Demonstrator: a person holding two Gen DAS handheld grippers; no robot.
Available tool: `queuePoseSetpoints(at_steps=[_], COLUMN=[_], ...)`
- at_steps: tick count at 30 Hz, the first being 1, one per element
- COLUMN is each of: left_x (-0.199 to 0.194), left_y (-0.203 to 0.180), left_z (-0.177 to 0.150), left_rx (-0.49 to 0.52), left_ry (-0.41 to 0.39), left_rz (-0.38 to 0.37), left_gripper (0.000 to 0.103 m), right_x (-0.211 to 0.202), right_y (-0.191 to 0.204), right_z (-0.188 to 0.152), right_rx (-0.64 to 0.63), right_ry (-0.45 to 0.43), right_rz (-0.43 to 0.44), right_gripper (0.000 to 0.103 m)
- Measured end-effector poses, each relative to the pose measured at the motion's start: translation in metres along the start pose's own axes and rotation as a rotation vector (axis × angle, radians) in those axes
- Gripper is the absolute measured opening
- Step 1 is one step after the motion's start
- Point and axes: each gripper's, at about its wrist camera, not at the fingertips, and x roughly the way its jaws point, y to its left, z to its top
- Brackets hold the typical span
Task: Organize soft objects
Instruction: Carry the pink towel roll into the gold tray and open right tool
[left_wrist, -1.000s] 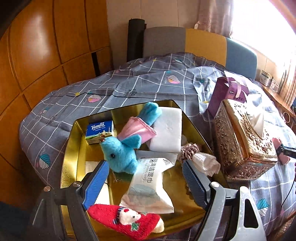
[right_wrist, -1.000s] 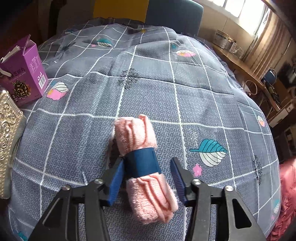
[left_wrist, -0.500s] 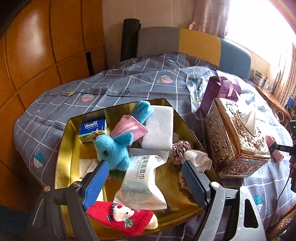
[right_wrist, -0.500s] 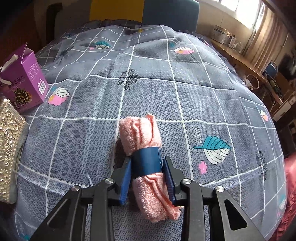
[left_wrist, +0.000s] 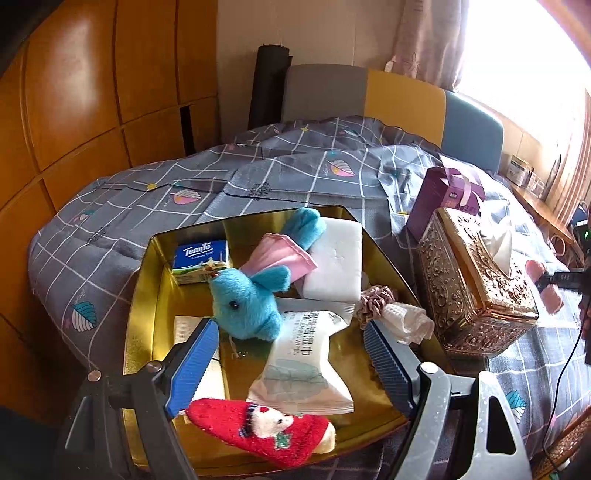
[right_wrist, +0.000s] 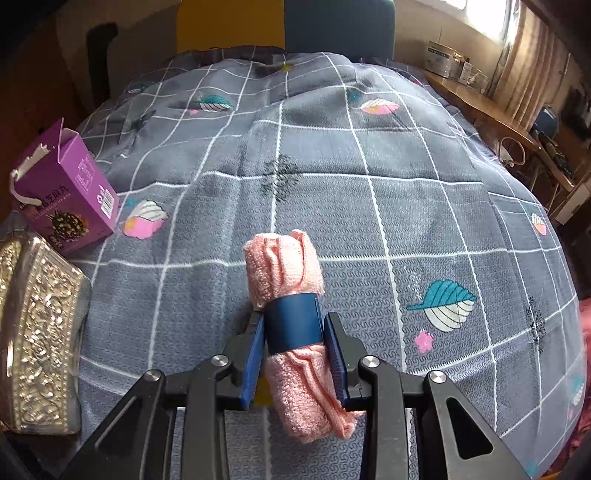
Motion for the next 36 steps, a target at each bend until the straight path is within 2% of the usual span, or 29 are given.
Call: queuePoseSetpoints(at_steps=[4,9,14,18,23,31,36], left_x=[0.000,-0.003,-0.007,-0.009,-0.010,-0.010,-0.010], left_y=[0.005,0.012,0.018,0.025,0.032,0.036,0.037], left_z=[-0.001,-0.002,0.000,0.001,0.000,0.000,0.000], left_rx=[-0.006,-0.020,-0.027,-0.038,-0.050,-0.063,-0.067], left_ry=[0.001,-0.007,-0.026,-0.031,-0.032,-0.033,-0.030], left_rz=[0.012,0.013,0.017,0.021,0.024,0.020,0.017], left_gripper=[0.083,0.083,0.082,0.082,0.082,0.082,0.081], right_x=[-0.023,-0.060,-0.107,-0.132,-0.138,-0.128,-0.121], right_y=[0.026,0.076,0.144,0.204,0.256,0.295,0.302], right_z=[0.029,0.060,0.070,0.051,0.009,-0.056,-0.082], right_rx=[-0.020,-0.091,-0.216,-0.378,-0.528,-0.679,-0.703], right_ry=[-0.046,-0.132,-0.235,-0.271,-0.238,-0.147,-0.077], right_rz=[0.047,0.117,0.260,0.371,0.459,0.533,0.554], right_gripper=[0.033,0.033,0.033,0.033,0.033,0.033,0.033])
